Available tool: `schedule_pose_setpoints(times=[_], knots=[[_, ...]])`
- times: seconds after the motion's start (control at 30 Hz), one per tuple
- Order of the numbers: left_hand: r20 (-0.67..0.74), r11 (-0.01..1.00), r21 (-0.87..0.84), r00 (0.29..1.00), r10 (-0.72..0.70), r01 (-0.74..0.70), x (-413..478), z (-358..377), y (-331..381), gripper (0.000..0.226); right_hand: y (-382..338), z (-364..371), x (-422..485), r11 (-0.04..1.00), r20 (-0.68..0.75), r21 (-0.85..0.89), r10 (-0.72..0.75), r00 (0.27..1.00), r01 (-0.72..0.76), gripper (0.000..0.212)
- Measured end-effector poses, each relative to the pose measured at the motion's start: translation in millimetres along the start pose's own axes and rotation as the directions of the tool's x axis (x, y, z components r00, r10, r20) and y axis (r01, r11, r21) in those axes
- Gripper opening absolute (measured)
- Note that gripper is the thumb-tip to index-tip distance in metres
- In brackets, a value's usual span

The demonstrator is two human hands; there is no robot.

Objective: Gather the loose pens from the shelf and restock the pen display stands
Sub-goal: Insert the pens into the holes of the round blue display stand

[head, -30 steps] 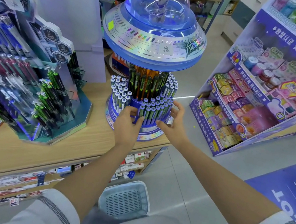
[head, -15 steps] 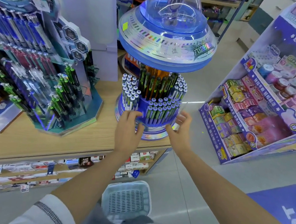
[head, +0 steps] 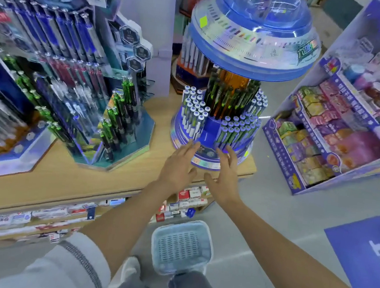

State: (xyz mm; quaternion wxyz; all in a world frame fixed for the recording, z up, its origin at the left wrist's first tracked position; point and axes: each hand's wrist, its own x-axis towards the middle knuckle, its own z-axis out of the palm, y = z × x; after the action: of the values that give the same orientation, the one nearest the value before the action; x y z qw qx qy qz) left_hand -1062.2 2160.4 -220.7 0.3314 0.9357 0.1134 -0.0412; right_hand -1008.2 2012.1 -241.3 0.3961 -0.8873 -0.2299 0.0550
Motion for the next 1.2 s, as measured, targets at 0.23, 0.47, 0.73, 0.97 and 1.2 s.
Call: schedule_pose_setpoints(times=[0.23, 0.47, 0.73, 0.97, 1.2], knots=[[0.198, 0.985, 0.104, 0.974, 0.112, -0.135, 12, -13, -23, 0.081, -19, 1, 3, 0.960, -0.274, 0.239, 0.210, 0.938, -0.145, 0.036], [0.277, 0.989, 0.044, 0.953, 0.122, -0.140, 18, -19, -38, 0.081, -17, -15, 20, 0.929, -0.198, 0.160, 0.361, 0.912, -0.333, 0.067], [-0.040, 0.992, -0.013, 0.991, 0.128, -0.128, 7, -26, -42, 0.076, -40, 4, 3, 0.910, -0.388, 0.283, 0.397, 0.832, -0.303, 0.031], [-0.243, 0.958, -0.096, 0.939, 0.242, -0.271, 6, -21, -12, 0.083, -21, -29, 25, 0.943, -0.409, 0.271, 0.294, 0.864, -0.192, 0.070], [-0.274, 0.961, -0.252, 0.961, 0.040, -0.111, 21, -19, 5, 0.086, -25, -31, 26, 0.979, -0.364, 0.205, 0.090, 0.927, -0.015, 0.065]])
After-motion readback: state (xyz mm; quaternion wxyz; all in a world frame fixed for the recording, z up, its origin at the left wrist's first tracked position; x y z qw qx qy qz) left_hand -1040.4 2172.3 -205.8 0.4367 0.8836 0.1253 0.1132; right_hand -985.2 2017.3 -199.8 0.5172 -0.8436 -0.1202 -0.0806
